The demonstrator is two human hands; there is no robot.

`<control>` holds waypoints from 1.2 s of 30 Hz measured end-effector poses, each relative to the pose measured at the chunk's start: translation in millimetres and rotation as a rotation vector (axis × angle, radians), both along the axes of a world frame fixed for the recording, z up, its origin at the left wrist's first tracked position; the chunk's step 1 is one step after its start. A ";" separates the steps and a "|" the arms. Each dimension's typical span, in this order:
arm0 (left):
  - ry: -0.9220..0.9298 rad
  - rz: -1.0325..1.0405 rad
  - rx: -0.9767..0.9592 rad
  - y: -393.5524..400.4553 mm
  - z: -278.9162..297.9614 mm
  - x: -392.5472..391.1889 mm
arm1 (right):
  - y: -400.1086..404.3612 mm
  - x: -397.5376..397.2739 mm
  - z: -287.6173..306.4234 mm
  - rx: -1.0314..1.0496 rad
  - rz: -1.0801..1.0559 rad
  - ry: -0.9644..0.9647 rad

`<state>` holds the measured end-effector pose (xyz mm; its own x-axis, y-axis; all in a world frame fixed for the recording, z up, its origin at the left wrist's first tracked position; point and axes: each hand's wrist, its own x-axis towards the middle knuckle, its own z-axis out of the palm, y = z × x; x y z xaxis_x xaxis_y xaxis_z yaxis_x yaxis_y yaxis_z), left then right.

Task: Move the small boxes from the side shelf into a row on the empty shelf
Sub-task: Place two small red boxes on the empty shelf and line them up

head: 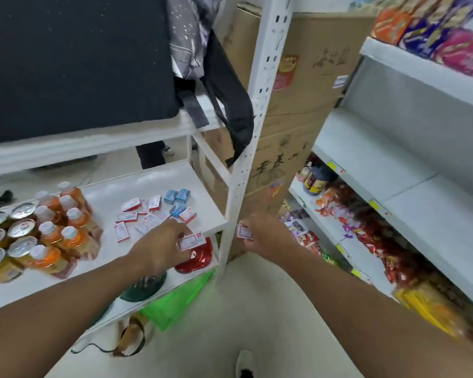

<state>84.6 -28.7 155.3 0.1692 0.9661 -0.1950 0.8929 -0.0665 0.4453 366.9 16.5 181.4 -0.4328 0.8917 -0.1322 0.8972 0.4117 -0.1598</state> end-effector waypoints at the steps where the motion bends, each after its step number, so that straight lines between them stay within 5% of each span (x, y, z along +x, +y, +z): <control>1: -0.020 -0.037 0.009 1.3 2.3 13.2 | -10.1 15.1 2.8 -0.010 -0.035 -0.011; 16: 0.022 -0.556 0.127 28.6 40.9 319.9 | -133.0 283.2 18.1 -0.067 -0.606 -0.055; 21: 0.188 -0.645 0.224 17.0 50.7 427.6 | -158.7 368.1 11.2 -0.025 -0.716 -0.052; 36: 0.141 -0.737 0.163 38.7 46.5 614.3 | -176.8 527.6 -10.7 0.060 -0.887 0.001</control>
<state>698.9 10.0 201.8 0.7646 0.6319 -0.1271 0.6402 -0.7216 0.2635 894.5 -160.3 170.7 0.4205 0.9042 -0.0750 0.8897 -0.4271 -0.1612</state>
